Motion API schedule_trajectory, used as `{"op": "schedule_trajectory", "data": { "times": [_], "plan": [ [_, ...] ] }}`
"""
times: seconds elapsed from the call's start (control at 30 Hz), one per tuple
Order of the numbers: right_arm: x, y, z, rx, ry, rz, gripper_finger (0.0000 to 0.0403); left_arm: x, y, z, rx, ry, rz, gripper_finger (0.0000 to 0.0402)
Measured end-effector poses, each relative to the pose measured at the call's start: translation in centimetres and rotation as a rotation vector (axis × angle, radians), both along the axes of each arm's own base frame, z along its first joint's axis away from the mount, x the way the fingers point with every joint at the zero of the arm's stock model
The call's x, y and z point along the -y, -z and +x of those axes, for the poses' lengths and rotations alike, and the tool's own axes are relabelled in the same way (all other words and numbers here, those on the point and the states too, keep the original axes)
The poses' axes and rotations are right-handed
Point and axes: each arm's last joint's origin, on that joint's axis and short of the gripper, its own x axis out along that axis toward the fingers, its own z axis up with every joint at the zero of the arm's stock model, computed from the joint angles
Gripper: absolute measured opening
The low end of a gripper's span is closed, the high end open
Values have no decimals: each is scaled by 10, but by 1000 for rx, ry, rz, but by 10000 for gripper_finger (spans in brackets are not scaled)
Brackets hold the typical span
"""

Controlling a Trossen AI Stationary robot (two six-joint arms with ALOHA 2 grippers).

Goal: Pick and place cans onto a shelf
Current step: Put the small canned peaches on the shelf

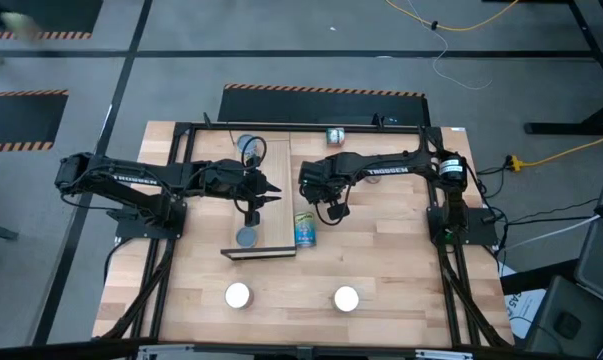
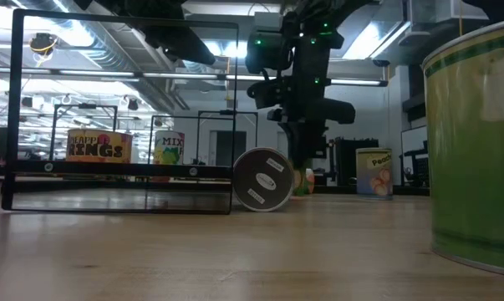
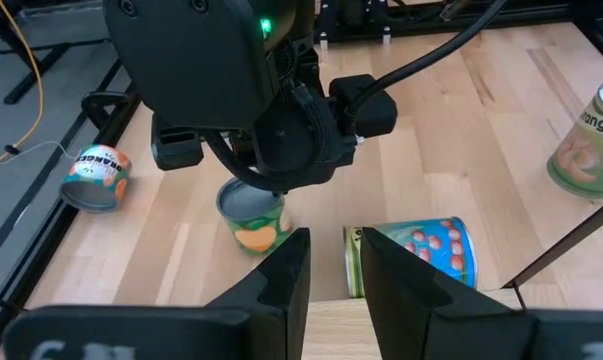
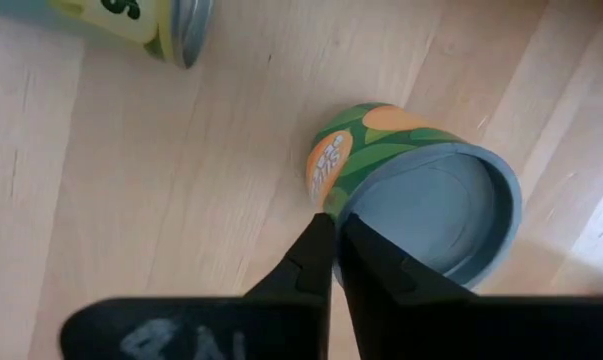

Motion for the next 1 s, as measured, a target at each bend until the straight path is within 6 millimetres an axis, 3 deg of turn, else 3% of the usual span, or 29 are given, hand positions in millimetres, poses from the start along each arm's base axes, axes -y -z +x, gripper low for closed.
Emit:
{"op": "schedule_trajectory", "data": {
  "times": [0.27,0.53,0.73,1.0],
  "plan": [
    [0,0,1,10,0,-1,81,0,0,0,0,0,0,85],
    [-1,-8,-3,17,4,-2,85,0,0,0,0,0,0,85],
    [-5,-50,-23,80,49,13,85,0,-1,1,11,1,2,85],
    [-14,-114,-72,246,109,81,84,0,-11,5,134,-15,-29,85]
  ]
}}
